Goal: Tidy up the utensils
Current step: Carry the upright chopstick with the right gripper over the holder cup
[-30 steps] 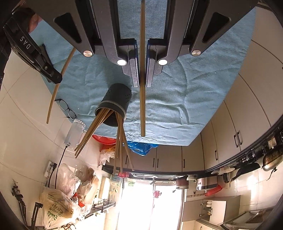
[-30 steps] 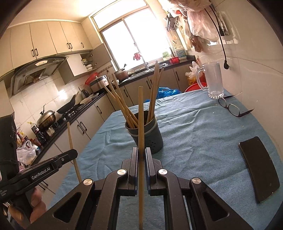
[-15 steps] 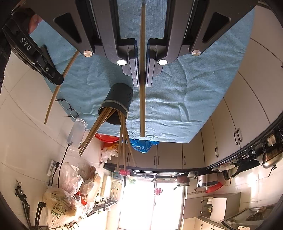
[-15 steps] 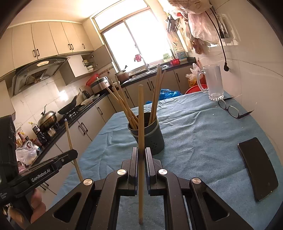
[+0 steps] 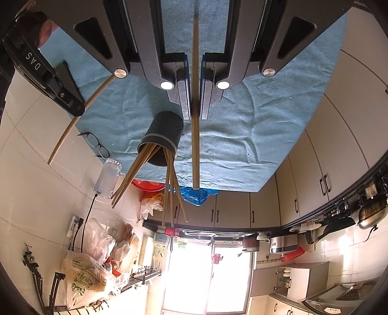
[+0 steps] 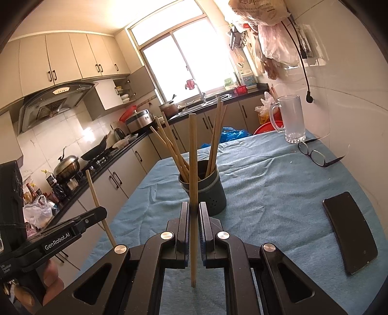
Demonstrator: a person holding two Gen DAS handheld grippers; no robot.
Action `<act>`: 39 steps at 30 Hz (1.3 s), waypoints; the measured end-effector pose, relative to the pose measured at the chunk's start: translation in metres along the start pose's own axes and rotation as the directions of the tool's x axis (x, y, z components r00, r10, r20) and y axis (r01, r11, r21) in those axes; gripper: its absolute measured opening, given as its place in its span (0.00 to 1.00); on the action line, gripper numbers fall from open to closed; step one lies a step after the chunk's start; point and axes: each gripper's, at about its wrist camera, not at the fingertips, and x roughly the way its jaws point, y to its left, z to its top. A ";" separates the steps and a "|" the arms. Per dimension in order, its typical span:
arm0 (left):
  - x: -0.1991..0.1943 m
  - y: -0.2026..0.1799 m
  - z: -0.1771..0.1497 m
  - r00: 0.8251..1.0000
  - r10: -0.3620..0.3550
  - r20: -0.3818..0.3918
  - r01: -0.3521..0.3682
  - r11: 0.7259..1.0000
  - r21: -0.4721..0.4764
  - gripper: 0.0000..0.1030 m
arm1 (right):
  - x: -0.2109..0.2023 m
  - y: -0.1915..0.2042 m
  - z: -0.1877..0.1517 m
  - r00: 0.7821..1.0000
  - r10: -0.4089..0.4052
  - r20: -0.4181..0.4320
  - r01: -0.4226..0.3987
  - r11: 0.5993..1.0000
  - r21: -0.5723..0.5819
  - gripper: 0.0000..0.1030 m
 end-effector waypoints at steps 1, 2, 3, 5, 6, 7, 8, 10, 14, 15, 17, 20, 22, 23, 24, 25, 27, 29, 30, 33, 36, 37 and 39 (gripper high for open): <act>-0.001 0.001 0.001 1.000 0.001 0.003 -0.001 1.000 -0.002 0.06 | 0.000 -0.001 0.000 1.000 0.000 0.002 0.000 1.000 0.001 0.07; -0.002 0.001 0.002 1.000 0.002 0.006 -0.002 1.000 -0.004 0.06 | -0.001 -0.001 0.001 1.000 -0.001 0.003 0.001 1.000 0.002 0.07; -0.003 0.002 0.003 1.000 0.003 0.007 -0.002 1.000 -0.007 0.06 | -0.001 -0.001 0.001 1.000 -0.001 0.004 0.001 1.000 0.004 0.07; -0.004 0.003 0.005 1.000 0.002 0.009 -0.001 1.000 -0.014 0.06 | -0.003 -0.003 0.003 1.000 -0.003 0.009 0.003 1.000 0.009 0.07; -0.004 0.003 0.006 1.000 0.001 0.010 -0.001 1.000 -0.015 0.06 | -0.003 -0.003 0.003 1.000 -0.003 0.010 0.003 1.000 0.010 0.07; -0.004 0.003 0.008 1.000 0.002 0.010 -0.002 1.000 -0.015 0.06 | -0.004 -0.003 0.003 1.000 -0.002 0.012 0.002 1.000 0.011 0.07; -0.005 0.004 0.009 1.000 0.003 0.011 -0.003 1.000 -0.017 0.06 | -0.005 -0.004 0.004 1.000 -0.002 0.015 0.002 1.000 0.013 0.07; -0.005 0.004 0.013 1.000 -0.004 0.012 0.004 1.000 -0.021 0.06 | -0.005 -0.006 0.006 1.000 -0.002 0.019 0.002 1.000 0.016 0.07; -0.006 0.004 0.022 1.000 -0.006 0.020 0.007 1.000 -0.023 0.06 | -0.006 -0.010 0.012 1.000 -0.004 0.025 0.004 1.000 0.024 0.07; -0.007 0.003 0.024 1.000 -0.009 0.022 0.010 1.000 -0.021 0.06 | -0.006 -0.010 0.014 1.000 -0.002 0.026 0.001 1.000 0.025 0.07; -0.009 0.002 0.031 1.000 -0.012 0.026 0.012 1.000 -0.023 0.06 | -0.007 -0.012 0.019 0.999 -0.002 0.033 0.001 1.000 0.029 0.07; -0.012 0.002 0.043 0.999 -0.030 0.034 0.031 0.999 -0.025 0.06 | -0.010 -0.012 0.030 0.999 -0.003 0.052 0.001 1.000 0.027 0.07; -0.014 0.001 0.053 0.998 -0.038 0.041 0.039 0.999 -0.025 0.06 | -0.011 -0.012 0.038 0.998 -0.006 0.066 0.004 1.000 0.026 0.07; -0.015 0.000 0.059 0.998 -0.044 0.045 0.045 0.999 -0.023 0.06 | -0.013 -0.012 0.044 0.997 -0.004 0.077 0.002 1.000 0.026 0.07; -0.016 -0.002 0.065 0.998 -0.047 0.052 0.048 0.999 -0.019 0.06 | -0.014 -0.012 0.047 0.997 -0.003 0.083 0.001 1.000 0.025 0.07; -0.018 -0.004 0.070 0.997 -0.048 0.059 0.049 0.999 -0.015 0.06 | -0.016 -0.012 0.053 0.996 -0.004 0.094 0.002 1.000 0.024 0.07; -0.023 -0.008 0.083 0.995 -0.052 0.081 0.052 0.999 -0.007 0.06 | -0.018 -0.010 0.065 0.993 -0.002 0.118 0.000 1.000 0.018 0.07; -0.027 -0.011 0.096 0.994 -0.059 0.097 0.060 0.998 -0.003 0.06 | -0.020 -0.010 0.076 0.990 -0.002 0.139 0.000 1.000 0.017 0.07; -0.029 -0.013 0.103 0.992 -0.062 0.107 0.063 0.998 -0.004 0.06 | -0.021 -0.009 0.082 0.989 -0.004 0.149 0.002 1.000 0.017 0.07; -0.031 -0.018 0.121 0.989 -0.076 0.127 0.077 0.997 0.001 0.06 | -0.020 -0.007 0.103 0.983 -0.008 0.183 0.005 1.000 0.015 0.07; -0.027 -0.023 0.138 0.987 -0.085 0.136 0.085 0.996 0.006 0.06 | -0.015 -0.003 0.120 0.979 -0.015 0.205 0.014 1.000 0.008 0.07; -0.025 -0.025 0.143 0.987 -0.086 0.138 0.086 0.996 0.007 0.06 | -0.013 -0.001 0.126 0.977 -0.017 0.211 0.015 1.000 0.009 0.07; -0.017 -0.028 0.151 0.986 -0.090 0.141 0.090 0.996 0.006 0.06 | -0.006 0.003 0.137 0.974 -0.018 0.225 0.019 1.000 -0.001 0.07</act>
